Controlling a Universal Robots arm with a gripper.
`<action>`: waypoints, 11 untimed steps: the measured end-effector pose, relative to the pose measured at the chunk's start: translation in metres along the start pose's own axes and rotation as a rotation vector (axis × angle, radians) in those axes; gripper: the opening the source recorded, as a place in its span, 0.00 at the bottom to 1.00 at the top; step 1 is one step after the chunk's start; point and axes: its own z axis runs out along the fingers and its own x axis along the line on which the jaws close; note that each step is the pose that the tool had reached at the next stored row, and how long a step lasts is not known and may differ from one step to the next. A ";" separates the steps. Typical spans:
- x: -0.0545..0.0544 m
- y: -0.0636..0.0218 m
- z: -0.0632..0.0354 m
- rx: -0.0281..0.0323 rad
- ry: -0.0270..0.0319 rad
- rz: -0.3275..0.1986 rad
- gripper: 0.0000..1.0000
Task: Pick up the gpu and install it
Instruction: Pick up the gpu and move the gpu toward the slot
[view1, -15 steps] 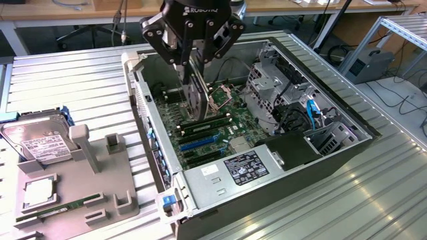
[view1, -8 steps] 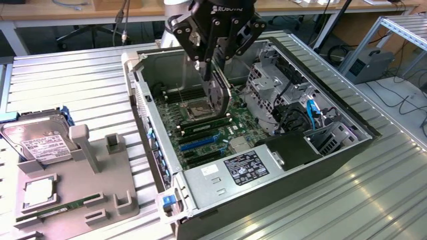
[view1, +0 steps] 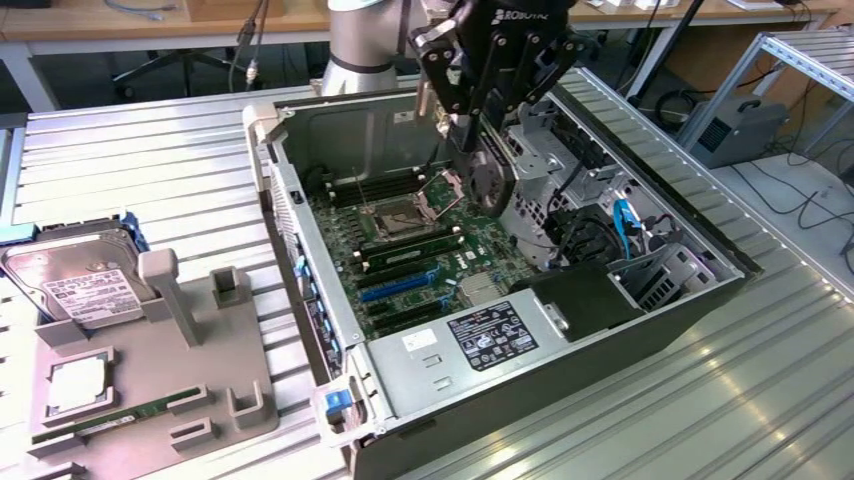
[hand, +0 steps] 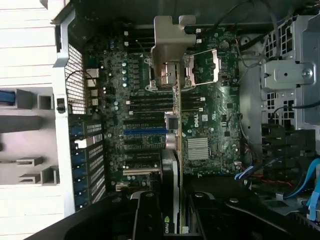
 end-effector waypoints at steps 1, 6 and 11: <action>-0.006 0.0003 0.0001 0.0001 0.0000 0.000 0.27; -0.028 0.0015 0.0007 0.0001 0.0000 -0.001 0.27; -0.052 0.0028 0.0014 0.0000 0.0000 -0.001 0.27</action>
